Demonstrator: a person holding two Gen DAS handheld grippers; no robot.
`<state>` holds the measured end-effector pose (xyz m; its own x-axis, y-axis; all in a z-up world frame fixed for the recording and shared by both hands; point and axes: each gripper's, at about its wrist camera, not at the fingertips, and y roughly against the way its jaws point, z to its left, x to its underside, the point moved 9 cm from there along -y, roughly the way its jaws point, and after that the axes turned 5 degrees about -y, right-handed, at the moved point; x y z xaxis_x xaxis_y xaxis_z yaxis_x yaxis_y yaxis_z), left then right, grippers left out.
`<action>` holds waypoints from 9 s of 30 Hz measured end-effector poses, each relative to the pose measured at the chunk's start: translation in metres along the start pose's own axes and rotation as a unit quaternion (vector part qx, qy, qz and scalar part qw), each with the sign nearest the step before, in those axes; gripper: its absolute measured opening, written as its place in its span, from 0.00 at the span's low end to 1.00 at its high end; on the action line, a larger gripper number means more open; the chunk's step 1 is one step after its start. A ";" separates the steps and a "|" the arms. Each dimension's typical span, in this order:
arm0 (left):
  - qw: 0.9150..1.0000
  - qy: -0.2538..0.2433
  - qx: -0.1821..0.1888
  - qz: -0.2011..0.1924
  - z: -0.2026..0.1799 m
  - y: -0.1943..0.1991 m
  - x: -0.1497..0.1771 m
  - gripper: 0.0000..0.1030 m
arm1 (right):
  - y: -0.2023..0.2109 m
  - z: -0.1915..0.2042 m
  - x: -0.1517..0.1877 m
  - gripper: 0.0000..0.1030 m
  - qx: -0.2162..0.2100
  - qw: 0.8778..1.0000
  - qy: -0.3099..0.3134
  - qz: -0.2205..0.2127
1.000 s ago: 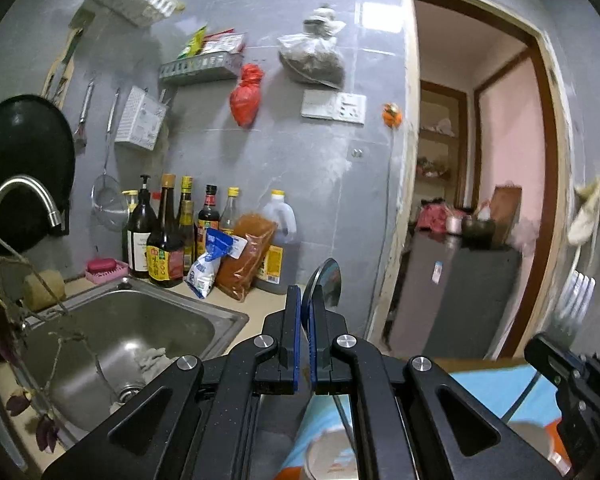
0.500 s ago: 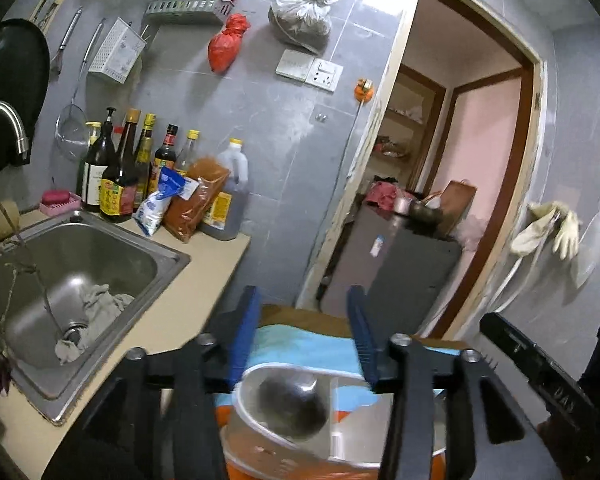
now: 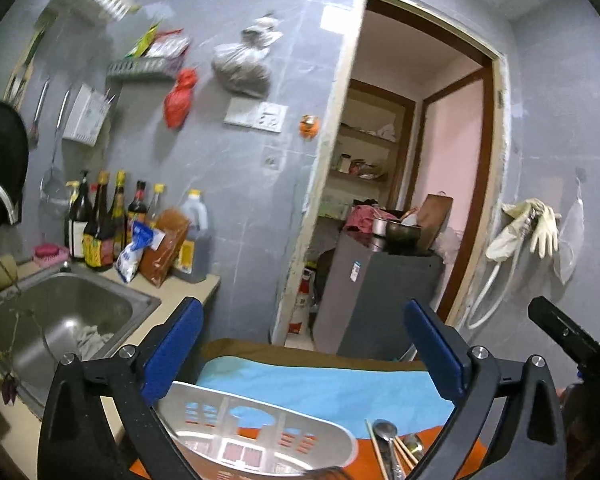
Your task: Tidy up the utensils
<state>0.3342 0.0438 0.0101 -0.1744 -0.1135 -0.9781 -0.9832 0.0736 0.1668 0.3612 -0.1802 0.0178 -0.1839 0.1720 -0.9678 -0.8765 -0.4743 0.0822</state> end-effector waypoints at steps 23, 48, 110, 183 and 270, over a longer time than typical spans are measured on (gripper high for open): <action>0.983 -0.092 0.096 0.129 -0.156 -0.034 0.126 0.96 | 0.050 -0.145 0.064 1.00 0.065 0.993 -0.012 0.097; 0.938 -0.042 0.025 0.343 -0.120 -0.112 0.255 0.26 | -0.016 -0.170 0.202 0.47 0.019 0.945 -0.049 0.324; 0.930 -0.003 0.044 0.364 -0.111 -0.141 0.262 0.07 | -0.077 -0.146 0.230 0.38 -0.063 0.911 -0.073 0.401; 0.989 0.130 0.059 -0.025 0.125 -0.054 -0.005 0.02 | -0.094 0.075 0.031 0.03 -0.079 0.996 -0.041 0.015; 0.963 -0.069 0.046 0.255 -0.138 -0.080 0.221 0.53 | 0.016 -0.167 0.178 0.59 0.029 0.962 -0.034 0.270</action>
<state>0.3670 -0.1244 -0.2027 -0.6181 0.0927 -0.7806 -0.7619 0.1740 0.6239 0.3885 -0.3014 -0.1924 -0.6465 -0.0295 -0.7624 -0.6678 -0.4614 0.5841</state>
